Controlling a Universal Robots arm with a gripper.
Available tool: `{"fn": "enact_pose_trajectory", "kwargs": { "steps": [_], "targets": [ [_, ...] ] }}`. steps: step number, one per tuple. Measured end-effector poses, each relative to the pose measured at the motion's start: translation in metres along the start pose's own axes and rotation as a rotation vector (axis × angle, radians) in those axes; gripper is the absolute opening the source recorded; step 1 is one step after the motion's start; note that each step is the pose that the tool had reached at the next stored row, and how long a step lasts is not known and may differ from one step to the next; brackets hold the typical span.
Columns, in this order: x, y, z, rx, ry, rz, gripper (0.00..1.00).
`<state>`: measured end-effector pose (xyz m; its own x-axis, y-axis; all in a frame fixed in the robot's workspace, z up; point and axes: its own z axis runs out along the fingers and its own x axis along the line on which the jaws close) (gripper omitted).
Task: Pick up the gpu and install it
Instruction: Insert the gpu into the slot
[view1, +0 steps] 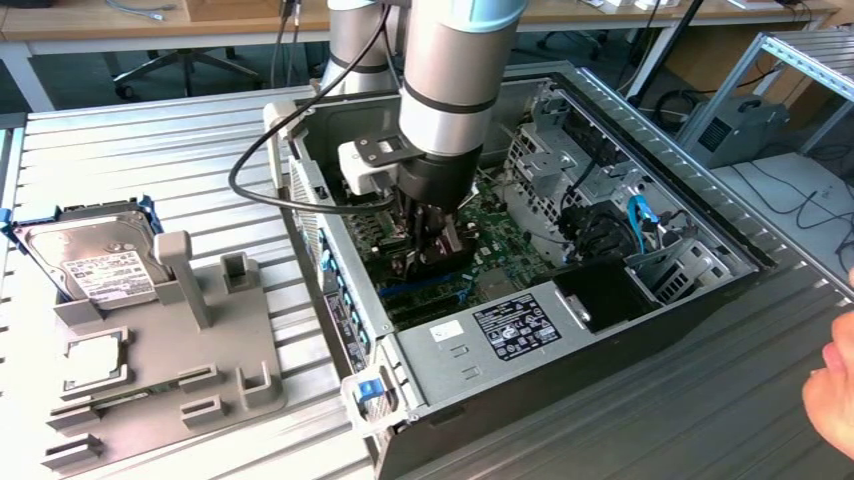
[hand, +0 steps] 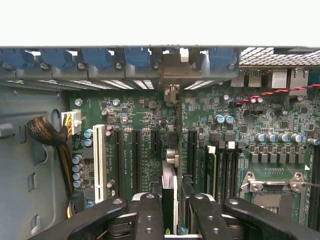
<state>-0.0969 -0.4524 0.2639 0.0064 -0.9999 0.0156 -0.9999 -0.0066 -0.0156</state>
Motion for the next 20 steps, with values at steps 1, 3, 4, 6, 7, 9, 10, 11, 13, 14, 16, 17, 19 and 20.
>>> {"fn": "enact_pose_trajectory", "kwargs": {
  "steps": [1, 3, 4, 6, 7, 9, 10, 11, 13, 14, 16, 17, 19, 20],
  "targets": [
    [0.0000, 0.0000, 0.0002, 0.0001, -0.0002, 0.000, 0.26],
    [-0.0001, 0.0000, 0.0006, 0.0002, -0.0002, 0.000, 0.26],
    [-0.0001, 0.0000, 0.0010, 0.0002, -0.0003, 0.000, 0.26],
    [-0.0001, 0.0000, 0.0022, 0.0000, 0.0001, 0.000, 0.26],
    [-0.0001, 0.0001, 0.0031, -0.0001, 0.0004, 0.000, 0.26],
    [-0.0004, -0.0001, 0.0054, 0.0010, -0.0018, 0.000, 0.26],
    [-0.0002, 0.0000, 0.0054, 0.0005, -0.0009, 0.000, 0.26],
    [-0.0002, 0.0000, 0.0052, 0.0004, -0.0006, 0.000, 0.26],
    [-0.0001, 0.0001, 0.0051, 0.0002, -0.0003, 0.000, 0.26],
    [-0.0002, 0.0000, 0.0051, 0.0002, -0.0004, 0.000, 0.26],
    [-0.0002, 0.0000, 0.0051, 0.0002, -0.0004, 0.000, 0.26],
    [-0.0002, 0.0001, 0.0051, 0.0002, -0.0003, 0.000, 0.26],
    [-0.0002, 0.0001, 0.0051, 0.0002, -0.0002, 0.000, 0.26],
    [-0.0001, 0.0001, 0.0051, 0.0001, -0.0001, 0.000, 0.26]
  ]
}}
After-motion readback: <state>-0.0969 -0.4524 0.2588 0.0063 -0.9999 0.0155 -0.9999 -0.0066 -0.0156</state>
